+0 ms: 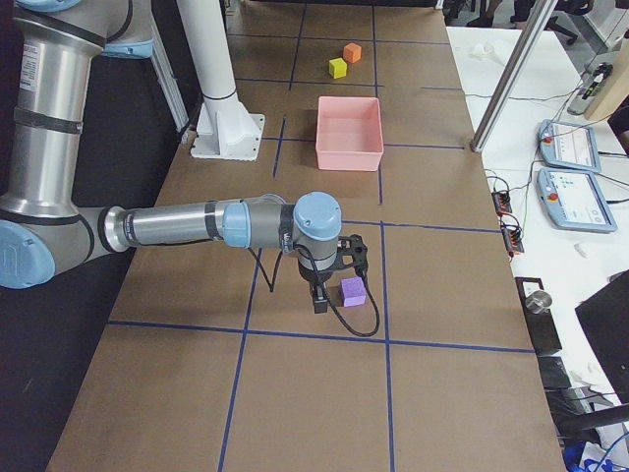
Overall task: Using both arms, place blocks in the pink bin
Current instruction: 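Grasp the purple cube with the right gripper while the left approaches the orange cube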
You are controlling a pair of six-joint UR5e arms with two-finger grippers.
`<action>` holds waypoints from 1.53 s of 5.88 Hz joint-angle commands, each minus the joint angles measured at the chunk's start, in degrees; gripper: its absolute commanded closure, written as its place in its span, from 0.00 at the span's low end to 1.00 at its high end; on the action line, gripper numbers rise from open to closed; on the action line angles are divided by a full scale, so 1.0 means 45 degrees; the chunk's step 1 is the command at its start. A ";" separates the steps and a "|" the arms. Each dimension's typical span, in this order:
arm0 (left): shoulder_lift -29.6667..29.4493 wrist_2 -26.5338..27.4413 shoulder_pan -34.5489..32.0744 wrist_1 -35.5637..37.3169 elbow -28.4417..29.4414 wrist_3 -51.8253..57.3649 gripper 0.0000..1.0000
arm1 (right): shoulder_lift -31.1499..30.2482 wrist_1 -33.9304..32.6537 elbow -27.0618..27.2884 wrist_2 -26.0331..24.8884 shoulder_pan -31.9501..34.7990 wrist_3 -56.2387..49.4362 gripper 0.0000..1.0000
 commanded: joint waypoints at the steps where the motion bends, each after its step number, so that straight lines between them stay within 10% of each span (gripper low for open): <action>1: 0.0003 0.0017 0.0020 0.0135 -0.0196 -0.0037 0.00 | 0.0485 -0.0013 -0.0023 -0.0033 -0.0394 0.0026 0.00; 5: 0.0101 -0.0002 0.0039 0.0020 -0.0022 -0.0018 0.00 | 0.3124 0.5270 -0.4292 -0.1224 -0.3946 0.4394 0.00; 9: 0.0101 -0.0002 0.0039 0.0039 -0.0179 -0.0018 0.00 | 0.3146 0.5319 -0.5704 -0.2646 -0.5765 0.4421 0.00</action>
